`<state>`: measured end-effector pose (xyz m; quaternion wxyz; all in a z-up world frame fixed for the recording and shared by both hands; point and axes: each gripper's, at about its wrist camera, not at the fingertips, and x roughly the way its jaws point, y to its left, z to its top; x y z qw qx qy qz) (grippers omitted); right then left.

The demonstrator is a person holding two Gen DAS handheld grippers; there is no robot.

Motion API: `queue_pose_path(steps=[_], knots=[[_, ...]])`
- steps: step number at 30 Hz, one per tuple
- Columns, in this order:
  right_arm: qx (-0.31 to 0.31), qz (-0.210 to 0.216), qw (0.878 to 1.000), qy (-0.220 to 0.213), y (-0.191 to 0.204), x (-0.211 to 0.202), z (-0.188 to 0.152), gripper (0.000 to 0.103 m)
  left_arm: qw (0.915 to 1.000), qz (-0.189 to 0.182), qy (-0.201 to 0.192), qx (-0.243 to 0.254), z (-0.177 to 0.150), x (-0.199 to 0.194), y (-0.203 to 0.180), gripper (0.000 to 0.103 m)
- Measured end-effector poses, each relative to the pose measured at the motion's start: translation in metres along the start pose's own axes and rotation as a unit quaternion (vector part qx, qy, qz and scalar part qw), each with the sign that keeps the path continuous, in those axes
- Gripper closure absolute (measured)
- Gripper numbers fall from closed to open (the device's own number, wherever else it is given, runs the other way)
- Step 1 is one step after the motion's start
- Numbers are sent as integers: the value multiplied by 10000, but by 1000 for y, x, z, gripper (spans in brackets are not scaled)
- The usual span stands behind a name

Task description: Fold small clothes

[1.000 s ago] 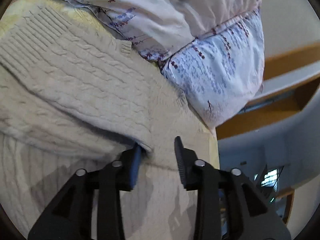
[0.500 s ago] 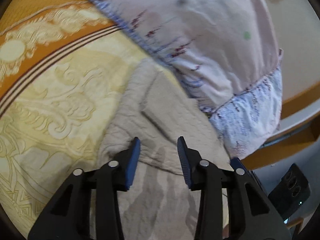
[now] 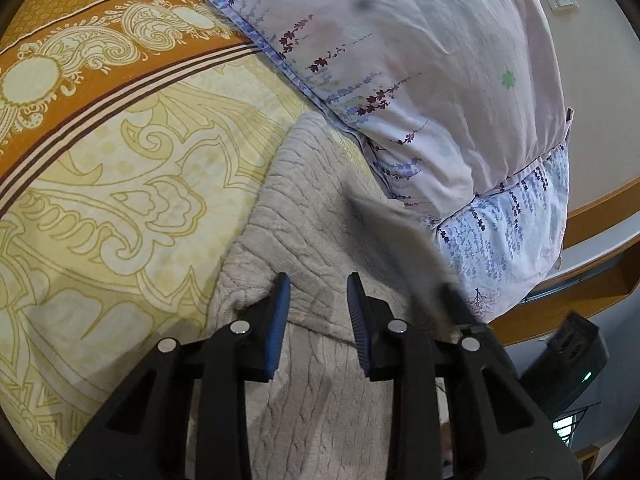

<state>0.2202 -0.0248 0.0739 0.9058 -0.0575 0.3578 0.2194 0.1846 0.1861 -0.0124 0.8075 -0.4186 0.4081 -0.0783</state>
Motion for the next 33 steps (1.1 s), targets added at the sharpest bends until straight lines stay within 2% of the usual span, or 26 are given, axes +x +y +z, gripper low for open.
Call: queue_pose_path(steps=[2, 4, 6, 7, 9, 10, 11, 12, 15, 16, 17, 19, 21, 25, 27, 28, 30, 33], knots=[[1001, -184, 9943, -328, -42, -31, -5, 95, 10000, -14, 1, 7, 0, 0, 0, 73], [1931, -483, 9789, -458, -82, -60, -28, 95, 10000, -37, 11, 15, 0, 0, 0, 72], [2447, -689, 9669, -210, -107, -72, -52, 94, 10000, -85, 16, 37, 0, -1, 0, 68], [2683, -779, 9602, 76, -121, -76, -69, 94, 9999, -99, 21, 56, 0, -1, -1, 65], [3085, -791, 9475, 285, -142, -85, -86, 87, 9998, -131, 42, 114, 0, -1, -4, 60], [3397, -705, 9375, 273, -157, -94, -94, 72, 9998, -159, 57, 131, 0, -1, -5, 55], [3599, -640, 9306, 209, -165, -100, -97, 53, 9997, -186, 65, 131, 0, -2, -6, 52], [3770, -567, 9244, 104, -174, -107, -99, 47, 9997, -203, 69, 127, 0, -2, -7, 50], [4108, -360, 9110, 20, -198, -110, -97, 48, 9997, -196, 73, 137, -1, -2, -8, 50], [4199, -284, 9071, 76, -203, -107, -97, 50, 9997, -195, 71, 141, -1, -2, -8, 50], [4292, -193, 9028, 181, -209, -102, -98, 56, 9997, -197, 71, 139, -1, -2, -8, 50], [4449, -63, 8946, 401, -218, -88, -102, 59, 9997, -198, 71, 134, -1, -2, -8, 50], [4501, -93, 8913, 539, -216, -77, -106, 63, 9997, -190, 76, 151, -1, -1, -8, 50], [4357, -125, 8985, 522, -212, -67, -103, 68, 9997, -186, 87, 158, -1, 0, -8, 49], [4380, 38, 8976, 495, -214, -61, -102, 83, 9996, -196, 88, 160, -1, 0, -8, 49], [4354, 122, 8985, 535, -214, -56, -101, 95, 9996, -199, 88, 158, -1, 0, -8, 48], [4251, 63, 9039, 479, -212, -55, -96, 95, 9997, -181, 99, 160, -1, 0, -8, 47], [3966, -16, 9180, -23, -205, -81, -85, 96, 9994, -246, 172, 152, -2, -5, -9, 44]])
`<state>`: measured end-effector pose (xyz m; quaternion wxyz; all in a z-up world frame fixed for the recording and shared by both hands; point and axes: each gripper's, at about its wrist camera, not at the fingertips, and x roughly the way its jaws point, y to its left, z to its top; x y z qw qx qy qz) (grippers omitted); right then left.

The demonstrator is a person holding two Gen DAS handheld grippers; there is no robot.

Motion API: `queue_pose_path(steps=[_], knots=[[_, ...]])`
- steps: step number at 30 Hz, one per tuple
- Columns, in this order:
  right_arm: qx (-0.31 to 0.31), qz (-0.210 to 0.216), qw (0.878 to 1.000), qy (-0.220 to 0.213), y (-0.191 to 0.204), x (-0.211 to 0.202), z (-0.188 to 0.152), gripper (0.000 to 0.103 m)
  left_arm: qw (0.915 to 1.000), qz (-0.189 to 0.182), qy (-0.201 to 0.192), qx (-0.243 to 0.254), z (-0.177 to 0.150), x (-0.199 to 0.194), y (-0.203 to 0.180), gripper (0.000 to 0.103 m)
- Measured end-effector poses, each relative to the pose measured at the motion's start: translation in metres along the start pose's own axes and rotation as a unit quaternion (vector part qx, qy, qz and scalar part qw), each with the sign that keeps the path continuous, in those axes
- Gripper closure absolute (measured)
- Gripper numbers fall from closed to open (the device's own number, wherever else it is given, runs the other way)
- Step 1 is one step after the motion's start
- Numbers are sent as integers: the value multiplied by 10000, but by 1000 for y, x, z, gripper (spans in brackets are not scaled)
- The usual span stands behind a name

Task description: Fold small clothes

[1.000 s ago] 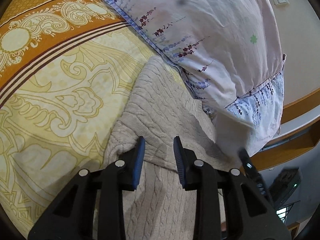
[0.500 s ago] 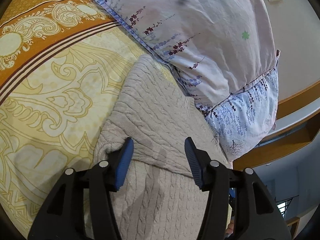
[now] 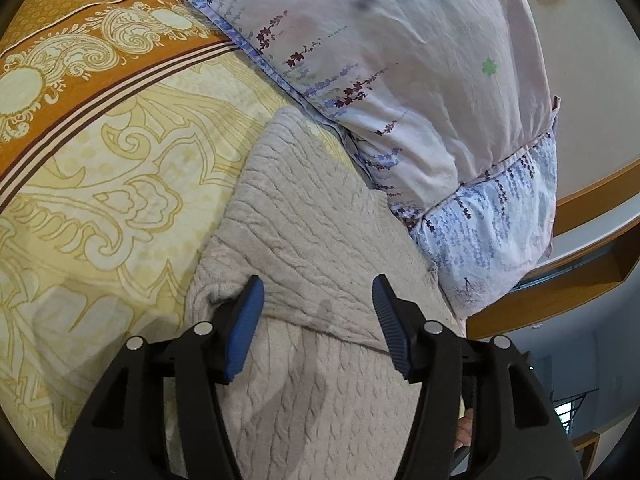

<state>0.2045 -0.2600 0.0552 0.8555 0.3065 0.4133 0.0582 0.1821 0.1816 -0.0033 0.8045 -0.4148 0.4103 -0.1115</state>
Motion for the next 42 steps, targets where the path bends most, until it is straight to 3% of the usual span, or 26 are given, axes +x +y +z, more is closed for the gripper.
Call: queue_pose_path(steps=[4, 13, 14, 17, 22, 31, 33, 37, 42], knots=[[-258, -215, 9990, -293, 4, -24, -4, 96, 9997, -119, 71, 222, -7, -15, -3, 43], [-260, -758, 9965, 229, -18, -3, -16, 95, 9954, 96, 99, 948, -36, -59, 6, 44], [-284, -765, 9964, 214, -18, -7, -18, 90, 9946, 127, 90, 1026, -39, -64, 8, 44], [-504, -772, 9957, -20, -19, -33, -23, 68, 9920, 123, 156, 1248, -54, -79, 12, 44], [-723, -537, 9959, 28, -34, -78, -36, 66, 9887, 107, 353, 1451, -77, -90, 20, 44], [-502, -736, 9958, 210, -84, -130, -70, 66, 9869, -78, 579, 1507, -112, -98, 29, 44], [-348, -596, 9971, 333, -94, -133, -77, 66, 9865, -144, 623, 1509, -117, -100, 29, 47], [-11, 204, 9974, 690, -108, -139, -99, 66, 9851, -393, 731, 1506, -131, -104, 32, 54], [-44, 1088, 9889, 1013, -114, -150, -125, 67, 9807, -995, 964, 1381, -150, -110, 43, 58]])
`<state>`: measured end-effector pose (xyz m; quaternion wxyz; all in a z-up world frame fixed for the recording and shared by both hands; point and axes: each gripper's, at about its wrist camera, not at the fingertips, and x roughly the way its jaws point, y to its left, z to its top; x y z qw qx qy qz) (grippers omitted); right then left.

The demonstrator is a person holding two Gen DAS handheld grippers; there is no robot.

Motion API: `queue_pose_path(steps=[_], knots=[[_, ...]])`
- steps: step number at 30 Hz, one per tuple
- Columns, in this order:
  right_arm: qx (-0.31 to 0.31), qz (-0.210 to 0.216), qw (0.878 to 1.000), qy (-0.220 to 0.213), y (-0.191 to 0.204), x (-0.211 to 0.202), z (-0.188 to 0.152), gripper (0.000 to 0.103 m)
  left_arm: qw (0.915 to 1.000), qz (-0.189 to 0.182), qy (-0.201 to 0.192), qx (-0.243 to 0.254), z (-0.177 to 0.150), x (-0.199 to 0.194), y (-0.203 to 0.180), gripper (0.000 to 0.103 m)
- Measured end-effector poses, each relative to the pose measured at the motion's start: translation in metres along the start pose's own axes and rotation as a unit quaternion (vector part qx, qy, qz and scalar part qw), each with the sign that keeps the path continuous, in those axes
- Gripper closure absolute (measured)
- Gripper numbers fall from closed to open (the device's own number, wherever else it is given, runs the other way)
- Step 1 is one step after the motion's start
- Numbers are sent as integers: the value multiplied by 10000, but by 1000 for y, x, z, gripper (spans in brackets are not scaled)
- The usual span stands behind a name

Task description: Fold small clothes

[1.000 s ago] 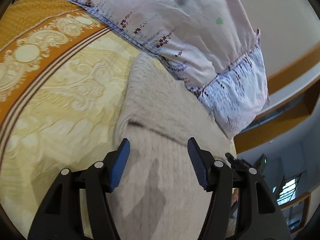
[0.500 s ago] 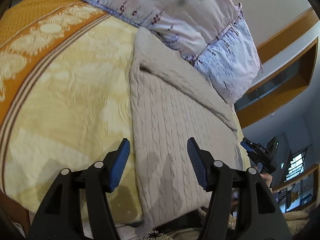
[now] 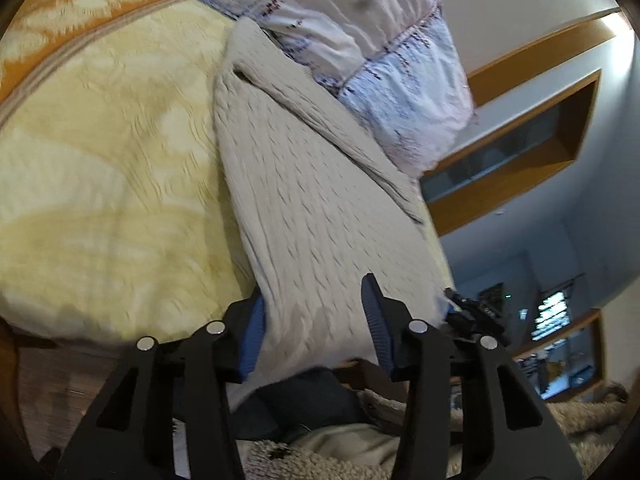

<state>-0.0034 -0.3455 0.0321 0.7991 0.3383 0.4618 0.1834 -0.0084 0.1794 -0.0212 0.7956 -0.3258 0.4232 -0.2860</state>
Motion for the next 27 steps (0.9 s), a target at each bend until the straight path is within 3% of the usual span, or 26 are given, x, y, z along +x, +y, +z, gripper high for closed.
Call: queue_pose_path(steps=[7, 14, 18, 21, 23, 27], knots=[[-157, 560, 9972, 460, -8, -9, -23, 67, 9985, -390, 336, 167, -22, 3, 2, 60], [-536, 92, 9925, 1092, -1, 16, -39, 67, 9958, -138, 789, 445, -33, 22, -3, 61], [-562, 82, 9921, 1115, -2, 21, -41, 72, 9949, -67, 909, 423, -33, 30, -2, 67], [-819, 128, 9899, 1150, 6, 21, -43, 93, 9941, -49, 1005, 411, -33, 33, -1, 83], [-1161, 203, 9872, 1075, 18, 14, -45, 94, 9932, -87, 1071, 449, -34, 32, -2, 94], [-1611, 358, 9844, 609, 41, 1, -31, 95, 9928, -136, 970, 684, -26, 26, -14, 96]])
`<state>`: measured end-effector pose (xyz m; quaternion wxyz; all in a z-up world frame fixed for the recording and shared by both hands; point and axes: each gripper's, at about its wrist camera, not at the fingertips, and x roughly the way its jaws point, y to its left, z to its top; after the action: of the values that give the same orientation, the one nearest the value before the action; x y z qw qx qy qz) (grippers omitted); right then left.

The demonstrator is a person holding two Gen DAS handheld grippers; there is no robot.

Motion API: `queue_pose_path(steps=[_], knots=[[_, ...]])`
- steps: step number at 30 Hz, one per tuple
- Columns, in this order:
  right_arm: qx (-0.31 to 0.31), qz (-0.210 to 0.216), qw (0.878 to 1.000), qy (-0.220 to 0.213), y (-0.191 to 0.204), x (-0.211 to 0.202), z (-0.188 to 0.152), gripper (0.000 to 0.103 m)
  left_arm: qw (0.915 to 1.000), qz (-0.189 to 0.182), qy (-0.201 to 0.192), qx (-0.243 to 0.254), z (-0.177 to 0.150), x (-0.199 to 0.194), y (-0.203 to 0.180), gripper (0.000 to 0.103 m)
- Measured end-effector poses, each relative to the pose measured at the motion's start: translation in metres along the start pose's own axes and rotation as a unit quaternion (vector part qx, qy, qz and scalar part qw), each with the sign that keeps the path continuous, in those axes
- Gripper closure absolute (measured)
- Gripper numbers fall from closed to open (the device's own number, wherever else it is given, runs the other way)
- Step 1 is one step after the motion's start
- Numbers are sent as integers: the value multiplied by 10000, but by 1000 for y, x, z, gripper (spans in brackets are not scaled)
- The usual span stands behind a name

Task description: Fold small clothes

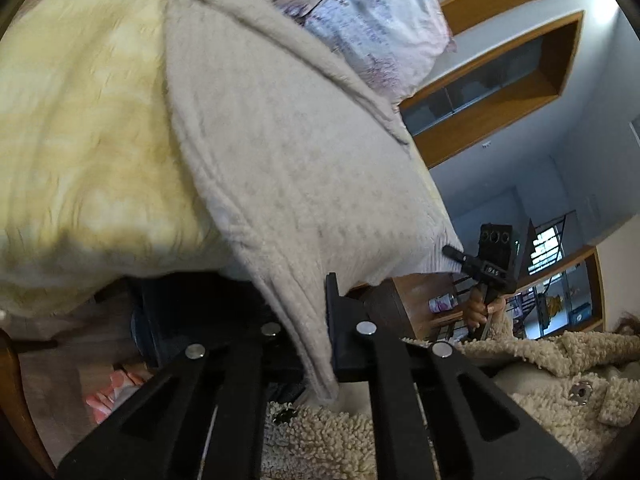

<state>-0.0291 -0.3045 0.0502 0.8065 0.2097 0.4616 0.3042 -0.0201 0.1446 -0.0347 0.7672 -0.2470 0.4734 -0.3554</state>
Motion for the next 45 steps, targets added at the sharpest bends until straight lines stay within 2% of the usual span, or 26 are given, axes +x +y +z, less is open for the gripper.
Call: queue_pose_path(steps=[4, 8, 12, 19, 25, 29, 33, 37, 41, 45], knots=[[-263, -158, 9980, -558, 11, -14, 18, 95, 9994, 59, -319, 126, 16, -16, -6, 97], [-316, -379, 9908, -1258, 15, -29, 36, 95, 9967, 284, -742, 185, 39, -34, -11, 98], [-453, -703, 9828, -1649, 19, -33, 49, 95, 9923, 592, -1072, 175, 65, -42, -16, 98], [-903, -1481, 9627, -2077, 33, -24, 80, 95, 9806, 1169, -1554, 241, 118, -43, -30, 98], [-1134, -1803, 9461, -2441, 40, -16, 113, 95, 9707, 1520, -1805, 456, 166, -37, -45, 98], [-1464, -2075, 9297, -2669, 48, -7, 139, 95, 9640, 1750, -1927, 536, 197, -34, -53, 98], [-1603, -2258, 9204, -2760, 51, 4, 163, 95, 9600, 1876, -1998, 565, 224, -30, -55, 98], [-1403, -2412, 9224, -2671, 36, 19, 181, 95, 9596, 1955, -1960, 505, 250, -14, -45, 98], [-880, -2464, 9355, -2376, 6, 42, 197, 95, 9612, 2037, -1839, 278, 270, 12, -22, 98], [-504, -2517, 9420, -2163, -17, 61, 211, 95, 9678, 1793, -1746, -269, 288, 32, 12, 98]])
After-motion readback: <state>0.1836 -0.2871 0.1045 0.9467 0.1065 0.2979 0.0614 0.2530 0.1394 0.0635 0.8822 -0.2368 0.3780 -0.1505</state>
